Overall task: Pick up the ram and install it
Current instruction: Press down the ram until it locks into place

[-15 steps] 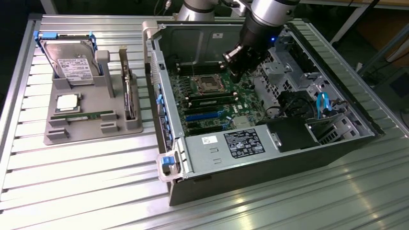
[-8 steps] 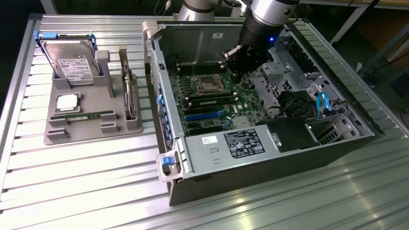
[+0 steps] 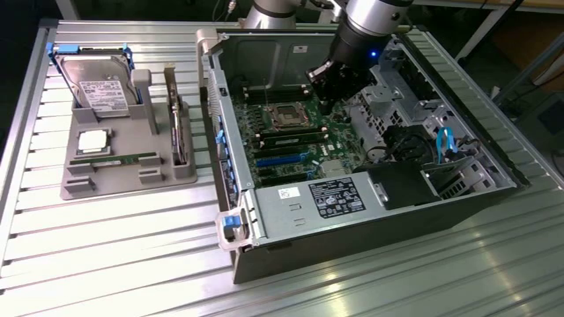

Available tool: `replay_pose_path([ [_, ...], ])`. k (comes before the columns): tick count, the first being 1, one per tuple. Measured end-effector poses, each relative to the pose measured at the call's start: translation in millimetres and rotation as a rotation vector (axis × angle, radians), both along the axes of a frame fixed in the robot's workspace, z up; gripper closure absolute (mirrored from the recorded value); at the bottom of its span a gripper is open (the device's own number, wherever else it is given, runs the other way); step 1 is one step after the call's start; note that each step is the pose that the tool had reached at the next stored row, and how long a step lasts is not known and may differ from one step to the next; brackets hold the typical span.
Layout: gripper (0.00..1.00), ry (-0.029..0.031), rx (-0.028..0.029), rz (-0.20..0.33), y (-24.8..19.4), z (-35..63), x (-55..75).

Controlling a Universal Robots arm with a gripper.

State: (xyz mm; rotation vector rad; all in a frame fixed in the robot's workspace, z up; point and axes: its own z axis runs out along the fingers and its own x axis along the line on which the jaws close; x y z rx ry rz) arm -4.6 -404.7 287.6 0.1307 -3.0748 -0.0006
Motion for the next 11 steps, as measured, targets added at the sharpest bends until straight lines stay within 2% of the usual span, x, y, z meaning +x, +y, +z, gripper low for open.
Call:
replay_pose_path([
  [5,0.89,0.0,-0.0001,-0.065,0.0,0.0,0.0],
  [11,0.89,-0.0034,0.0023,-0.068,0.0,0.2,-0.4],
])
